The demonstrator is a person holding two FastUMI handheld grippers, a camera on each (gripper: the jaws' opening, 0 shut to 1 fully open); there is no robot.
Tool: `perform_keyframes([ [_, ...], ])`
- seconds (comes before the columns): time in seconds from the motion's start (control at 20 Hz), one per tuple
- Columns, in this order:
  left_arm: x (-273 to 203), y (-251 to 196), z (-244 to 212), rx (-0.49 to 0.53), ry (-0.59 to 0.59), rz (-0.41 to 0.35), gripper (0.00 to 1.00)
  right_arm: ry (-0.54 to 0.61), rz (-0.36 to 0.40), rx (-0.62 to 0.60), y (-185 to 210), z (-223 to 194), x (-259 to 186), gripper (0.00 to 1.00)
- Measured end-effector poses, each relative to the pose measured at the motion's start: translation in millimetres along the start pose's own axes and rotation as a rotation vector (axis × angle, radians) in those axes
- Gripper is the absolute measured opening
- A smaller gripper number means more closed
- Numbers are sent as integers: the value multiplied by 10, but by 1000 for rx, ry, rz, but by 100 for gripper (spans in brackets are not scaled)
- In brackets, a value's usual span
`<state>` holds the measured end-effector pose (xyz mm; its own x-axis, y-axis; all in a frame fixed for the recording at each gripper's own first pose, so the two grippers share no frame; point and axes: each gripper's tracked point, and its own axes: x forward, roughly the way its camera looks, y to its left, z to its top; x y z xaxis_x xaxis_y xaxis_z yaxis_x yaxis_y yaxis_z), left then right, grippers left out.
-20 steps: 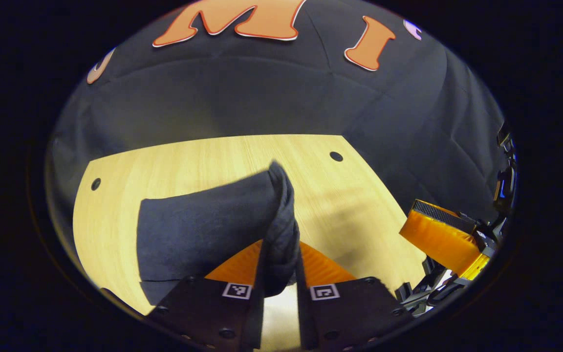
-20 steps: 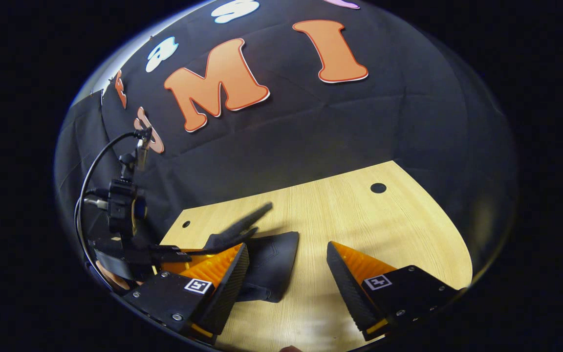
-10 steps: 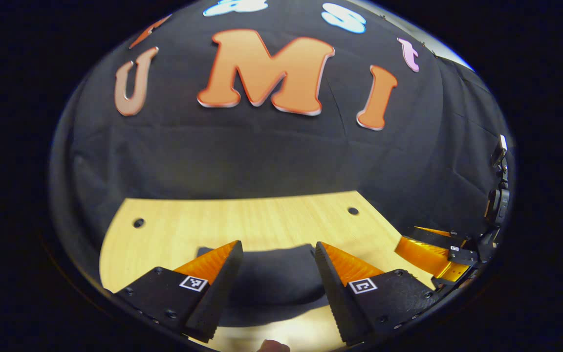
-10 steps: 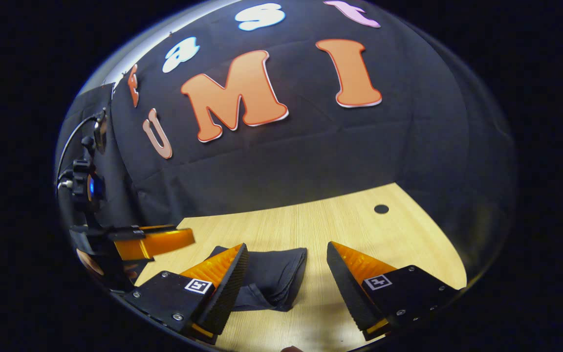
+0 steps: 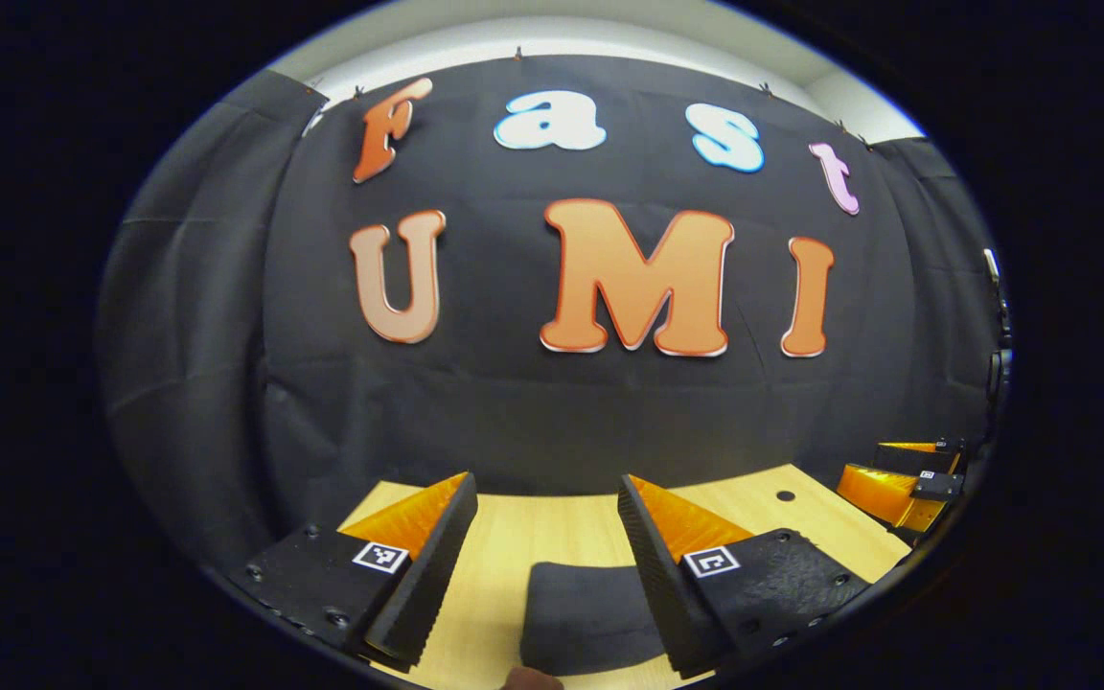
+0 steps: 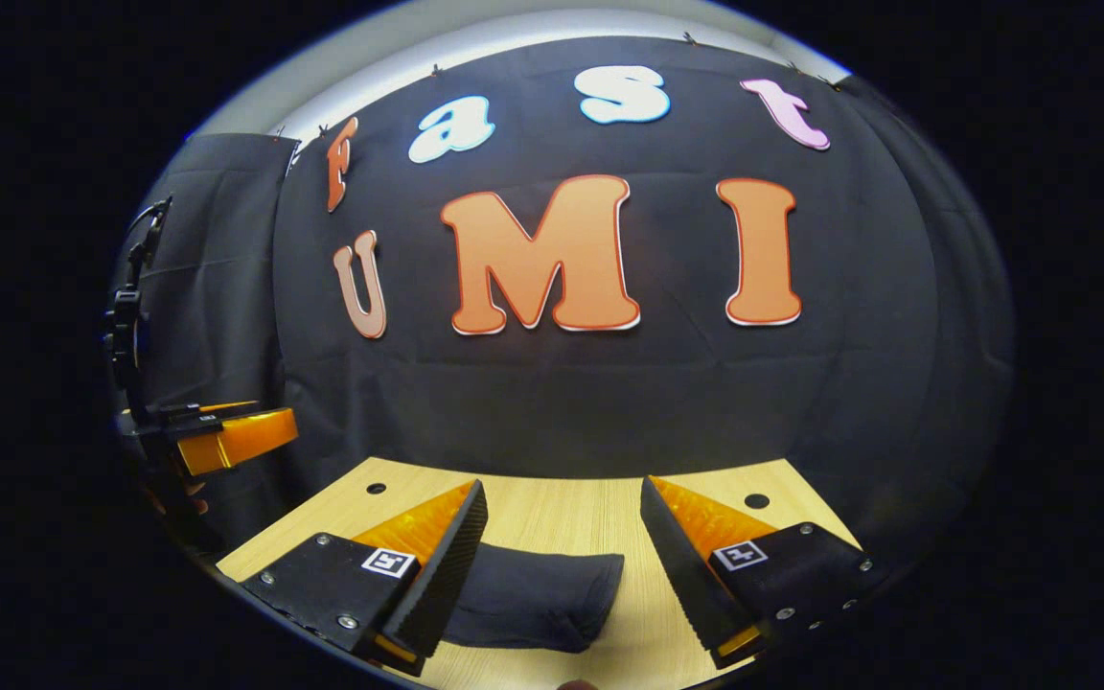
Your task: Grasp the waist and the cuffs of the jeans and fold them to make the two legs overlap; first hold the waist and fold one-third of the jeans toward the cuffs, then hold the cuffs and fold the remaining one-third in the same direction to finish folding.
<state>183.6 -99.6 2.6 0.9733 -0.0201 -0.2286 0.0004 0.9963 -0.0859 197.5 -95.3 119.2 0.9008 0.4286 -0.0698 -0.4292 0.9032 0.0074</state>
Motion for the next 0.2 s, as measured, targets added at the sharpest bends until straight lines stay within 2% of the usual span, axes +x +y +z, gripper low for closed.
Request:
perform_keyframes([
  [0.2,-179,207,117,12,-86,34,89,-57,15,-19,153,109,-81,97],
])
